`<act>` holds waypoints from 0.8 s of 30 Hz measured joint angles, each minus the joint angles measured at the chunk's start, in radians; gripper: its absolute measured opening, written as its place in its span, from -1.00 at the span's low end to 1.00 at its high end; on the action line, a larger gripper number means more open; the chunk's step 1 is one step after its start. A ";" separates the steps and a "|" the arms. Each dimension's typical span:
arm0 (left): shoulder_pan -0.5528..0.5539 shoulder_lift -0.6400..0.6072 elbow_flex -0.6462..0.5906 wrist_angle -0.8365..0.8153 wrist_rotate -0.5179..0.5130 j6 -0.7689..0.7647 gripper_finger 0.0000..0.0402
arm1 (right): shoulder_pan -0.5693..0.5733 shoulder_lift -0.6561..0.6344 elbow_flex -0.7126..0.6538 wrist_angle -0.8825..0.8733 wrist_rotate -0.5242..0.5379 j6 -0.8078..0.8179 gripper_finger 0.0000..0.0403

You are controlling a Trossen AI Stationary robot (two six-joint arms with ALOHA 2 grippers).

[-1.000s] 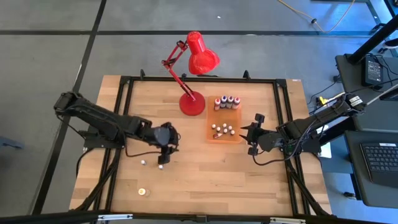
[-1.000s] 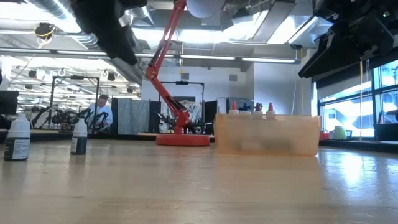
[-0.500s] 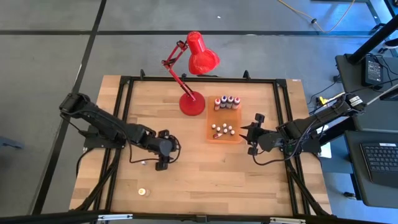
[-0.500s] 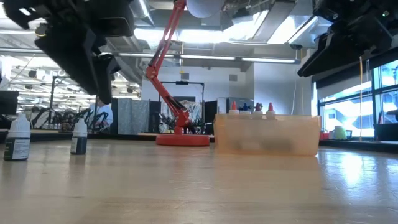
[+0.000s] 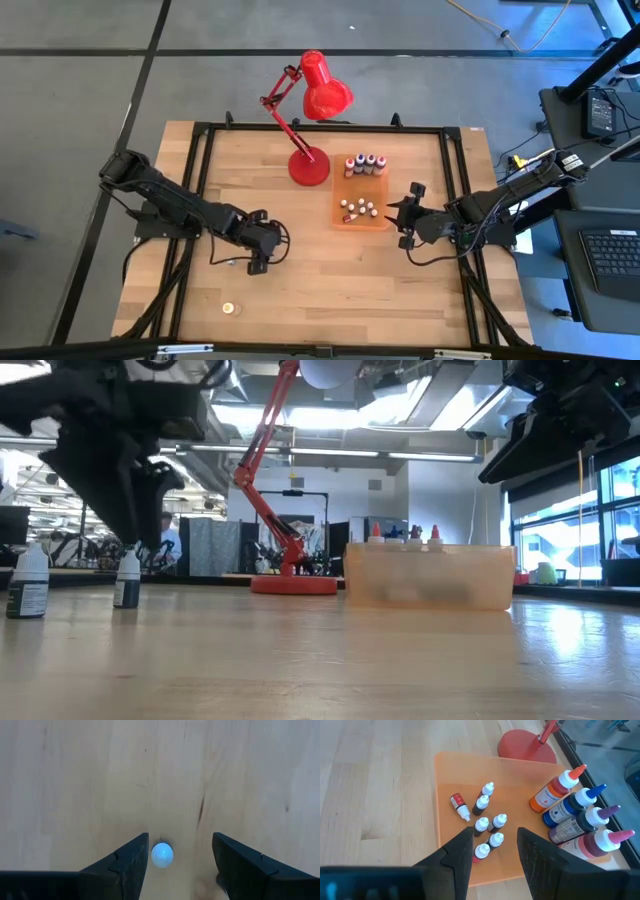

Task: Pick & Place food coloring
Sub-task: Put the small blue food coloring bottle into the orange bin

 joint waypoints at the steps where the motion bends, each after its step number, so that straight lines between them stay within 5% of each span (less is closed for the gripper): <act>1: 0.000 0.010 0.000 0.000 0.001 0.001 0.06 | 0.000 0.000 0.000 0.000 0.000 0.000 -0.23; 12: 0.000 0.090 0.000 -0.017 -0.001 0.002 0.02 | 0.000 0.000 0.000 0.000 0.000 -0.001 -0.23; 24: 0.000 0.092 0.000 -0.017 -0.002 0.043 -0.42 | 0.000 0.000 0.000 0.000 0.000 -0.001 -0.23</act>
